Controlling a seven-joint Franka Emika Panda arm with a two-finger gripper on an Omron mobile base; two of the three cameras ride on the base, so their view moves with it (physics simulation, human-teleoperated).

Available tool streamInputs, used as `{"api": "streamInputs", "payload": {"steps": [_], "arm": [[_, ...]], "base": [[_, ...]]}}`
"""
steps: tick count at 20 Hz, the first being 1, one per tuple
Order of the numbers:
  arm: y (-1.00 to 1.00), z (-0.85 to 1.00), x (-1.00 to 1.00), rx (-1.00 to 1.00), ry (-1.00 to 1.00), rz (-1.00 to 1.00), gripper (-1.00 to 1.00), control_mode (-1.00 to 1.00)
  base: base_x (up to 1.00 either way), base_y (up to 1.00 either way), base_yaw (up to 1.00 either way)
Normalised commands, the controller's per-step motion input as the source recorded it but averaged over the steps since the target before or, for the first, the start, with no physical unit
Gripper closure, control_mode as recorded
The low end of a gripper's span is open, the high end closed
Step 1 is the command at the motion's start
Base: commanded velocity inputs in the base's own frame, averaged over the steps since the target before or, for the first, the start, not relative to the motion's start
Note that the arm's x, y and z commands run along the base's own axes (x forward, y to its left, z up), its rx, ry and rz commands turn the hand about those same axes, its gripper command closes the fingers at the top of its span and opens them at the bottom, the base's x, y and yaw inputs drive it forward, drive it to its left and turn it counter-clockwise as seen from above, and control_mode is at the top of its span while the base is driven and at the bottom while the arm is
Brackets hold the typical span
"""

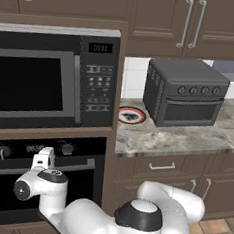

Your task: Take the fish from the oven and place it on the plate on the counter.

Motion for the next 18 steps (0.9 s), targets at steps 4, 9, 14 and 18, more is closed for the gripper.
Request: {"api": "streamInputs", "payload": {"steps": [4,9,14,18], "arm": [[0.16,-0.12,0.0,-0.16,0.0,0.15,-1.0,-1.0],[0.01,-0.18,0.0,-0.08,-0.03,0.03,-1.0,-1.0],[0.14,-0.47,0.17,-0.03,-0.03,0.0,-1.0,-1.0],[0.02,-0.31,0.33,0.0,-0.06,0.0,-1.0,-1.0]], "base": [[0.0,0.0,0.0],[0.0,0.0,0.0],[0.0,0.0,0.0],[0.0,0.0,0.0]]}}
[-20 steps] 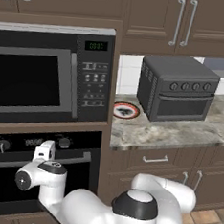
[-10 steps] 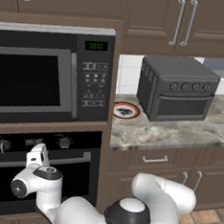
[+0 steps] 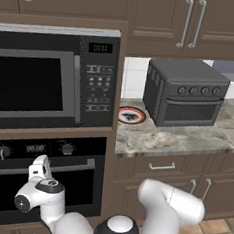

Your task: Take the fish from the oven and place it on the plate on the counter.

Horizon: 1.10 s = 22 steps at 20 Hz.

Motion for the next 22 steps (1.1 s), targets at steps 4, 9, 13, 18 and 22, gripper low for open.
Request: {"api": "streamInputs", "payload": {"steps": [4,9,13,18,22], "arm": [[0.05,-0.32,0.44,0.0,-0.04,0.0,-1.0,-1.0],[0.12,-0.27,0.37,0.0,-0.01,0.0,-1.0,-1.0],[0.13,-0.3,0.39,0.0,-0.01,0.0,-1.0,-1.0],[0.02,-0.04,0.07,0.0,0.0,0.0,1.0,-1.0],[0.0,0.0,0.0,0.0,0.0,0.0,1.0,-1.0]], "base": [[0.0,0.0,0.0],[0.0,0.0,0.0],[0.0,0.0,0.0],[0.0,0.0,0.0],[0.0,0.0,0.0]]}}
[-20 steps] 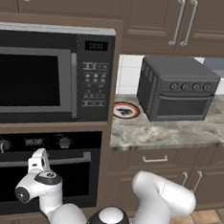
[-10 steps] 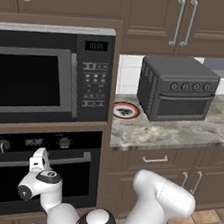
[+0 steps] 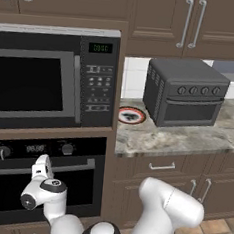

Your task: Take the fish from the oven and place it on the plate on the counter.

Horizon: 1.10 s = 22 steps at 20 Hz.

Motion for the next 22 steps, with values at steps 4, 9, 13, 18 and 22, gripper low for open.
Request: {"api": "streamInputs", "payload": {"steps": [4,9,13,18,22], "arm": [[0.0,0.0,0.0,0.0,0.0,0.0,1.0,-1.0],[0.0,-0.3,-0.34,0.0,0.01,0.0,1.0,-1.0],[0.0,-0.83,-0.86,0.0,0.0,0.0,1.0,-1.0],[0.0,-0.99,-0.9,0.0,0.0,0.01,1.0,-1.0],[0.0,-1.0,-0.87,0.0,0.0,0.01,1.0,-1.0]], "base": [[0.0,0.0,0.0],[0.0,0.0,0.0],[0.0,0.0,0.0],[0.0,0.0,0.0],[0.0,0.0,0.0]]}}
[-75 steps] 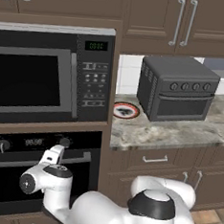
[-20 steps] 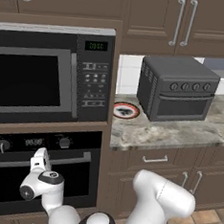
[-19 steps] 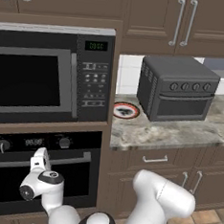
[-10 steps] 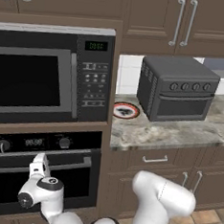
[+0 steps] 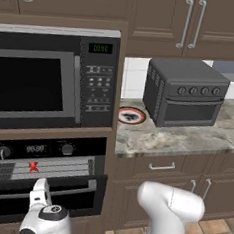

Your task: Take the fish from the oven and place it on the plate on the counter.

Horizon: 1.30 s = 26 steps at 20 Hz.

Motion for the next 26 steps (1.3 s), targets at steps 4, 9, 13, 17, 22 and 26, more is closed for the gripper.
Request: {"api": "streamInputs", "payload": {"steps": [4,9,13,17,22,26], "arm": [[0.0,-1.0,-0.89,0.0,0.0,0.0,1.0,-1.0],[0.0,-1.0,-0.91,0.0,0.0,0.01,1.0,-1.0],[0.0,-1.0,-0.92,0.0,0.0,0.01,1.0,-1.0],[0.0,-1.0,-0.93,0.0,0.0,0.01,1.0,-1.0],[0.0,-0.93,-0.88,0.0,0.0,0.01,1.0,-1.0],[0.02,-0.2,-0.62,0.0,-0.01,0.01,-1.0,-1.0]], "base": [[0.0,0.0,0.0],[0.0,0.0,0.0],[0.0,0.0,0.0],[0.0,0.0,0.0],[0.0,0.0,0.0],[0.0,0.0,0.0]]}}
